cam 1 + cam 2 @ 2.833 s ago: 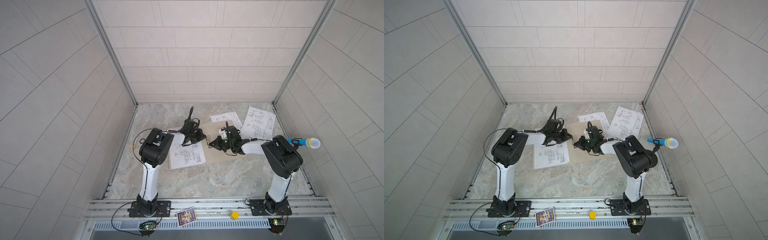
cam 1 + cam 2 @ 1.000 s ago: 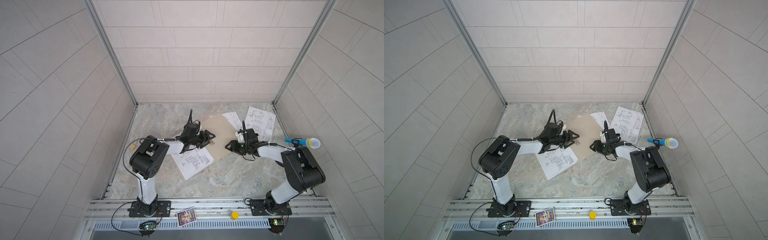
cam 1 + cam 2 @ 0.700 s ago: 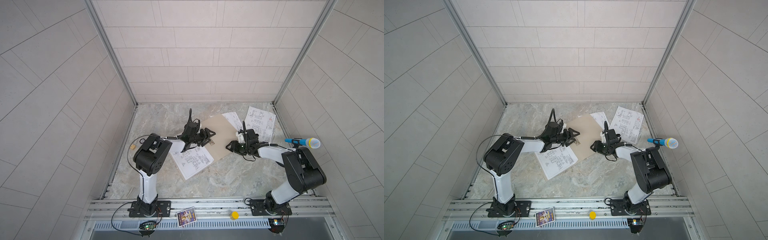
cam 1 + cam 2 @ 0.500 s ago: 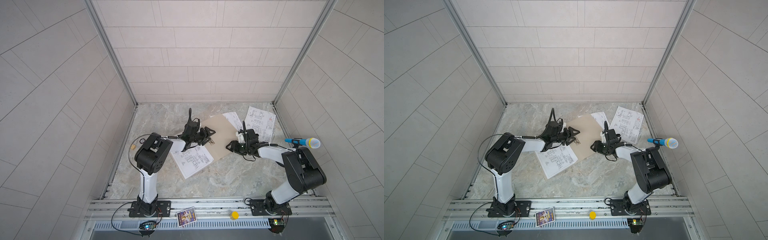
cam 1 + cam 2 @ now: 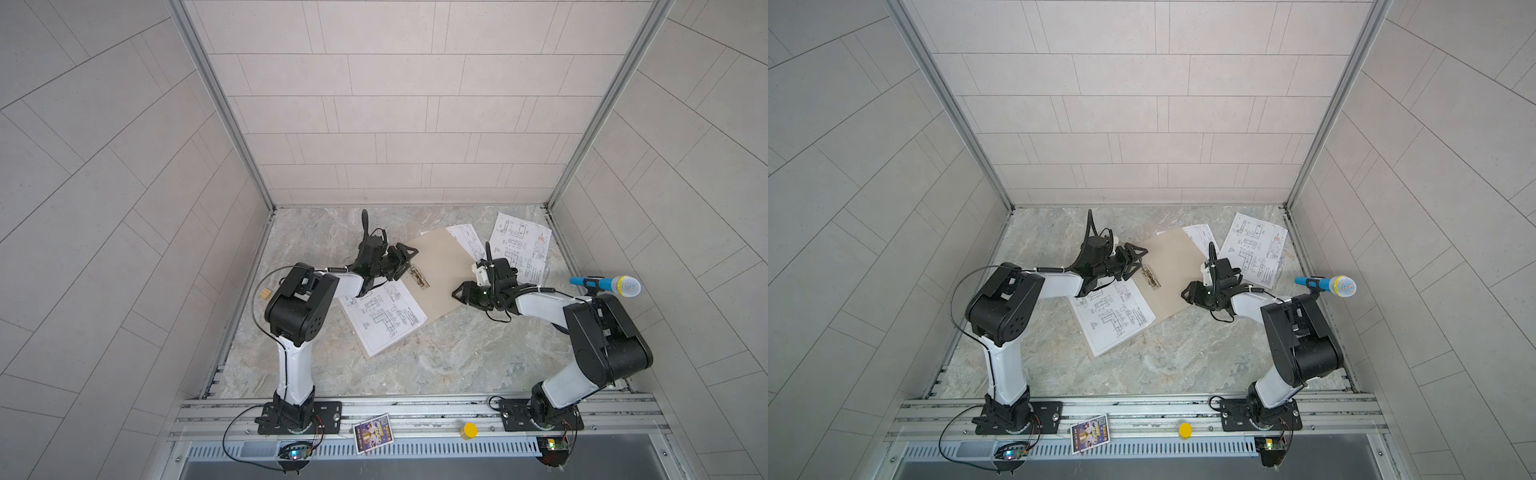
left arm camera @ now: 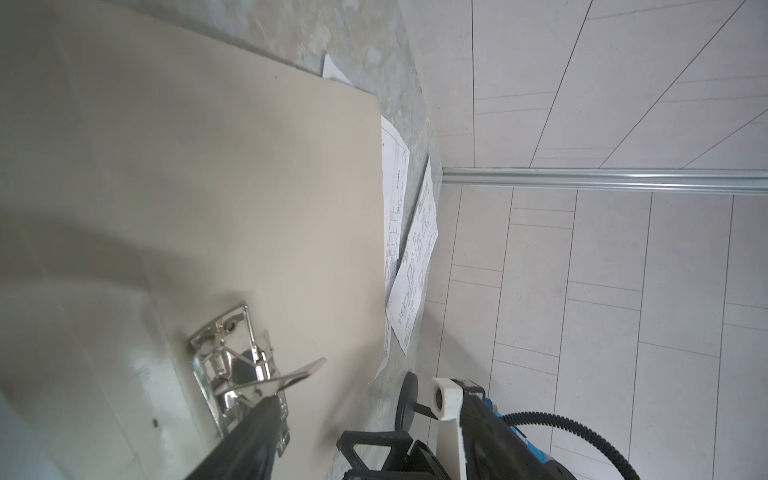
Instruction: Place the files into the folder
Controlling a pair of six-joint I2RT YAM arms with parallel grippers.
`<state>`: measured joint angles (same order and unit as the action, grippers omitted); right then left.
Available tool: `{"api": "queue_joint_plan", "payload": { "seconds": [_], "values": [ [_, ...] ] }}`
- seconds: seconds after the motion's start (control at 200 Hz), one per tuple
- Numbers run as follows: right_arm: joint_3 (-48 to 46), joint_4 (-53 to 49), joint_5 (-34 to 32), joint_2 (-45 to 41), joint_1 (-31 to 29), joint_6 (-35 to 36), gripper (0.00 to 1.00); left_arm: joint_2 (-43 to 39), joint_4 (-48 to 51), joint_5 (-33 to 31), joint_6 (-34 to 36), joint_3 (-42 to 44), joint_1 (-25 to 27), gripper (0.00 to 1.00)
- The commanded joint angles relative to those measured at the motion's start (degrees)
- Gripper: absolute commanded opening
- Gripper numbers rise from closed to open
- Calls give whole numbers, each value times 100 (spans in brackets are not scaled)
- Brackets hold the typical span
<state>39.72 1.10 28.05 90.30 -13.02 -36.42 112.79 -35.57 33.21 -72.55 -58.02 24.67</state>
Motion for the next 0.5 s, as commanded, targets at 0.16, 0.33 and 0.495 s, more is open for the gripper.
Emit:
{"api": "queue_joint_plan", "payload": {
  "seconds": [0.16, 0.33, 0.495],
  "values": [
    [-105, -295, -81, 109, 10, 6, 56, 89, 972, -332, 428, -304, -98, 74],
    [-64, -310, -17, 62, 7, 3, 56, -121, 1804, -530, 990, -529, -102, 74],
    [30, -321, 33, -141, 10, 4, 55, -399, 1995, -543, 1202, -387, -105, 74]
  ]
}}
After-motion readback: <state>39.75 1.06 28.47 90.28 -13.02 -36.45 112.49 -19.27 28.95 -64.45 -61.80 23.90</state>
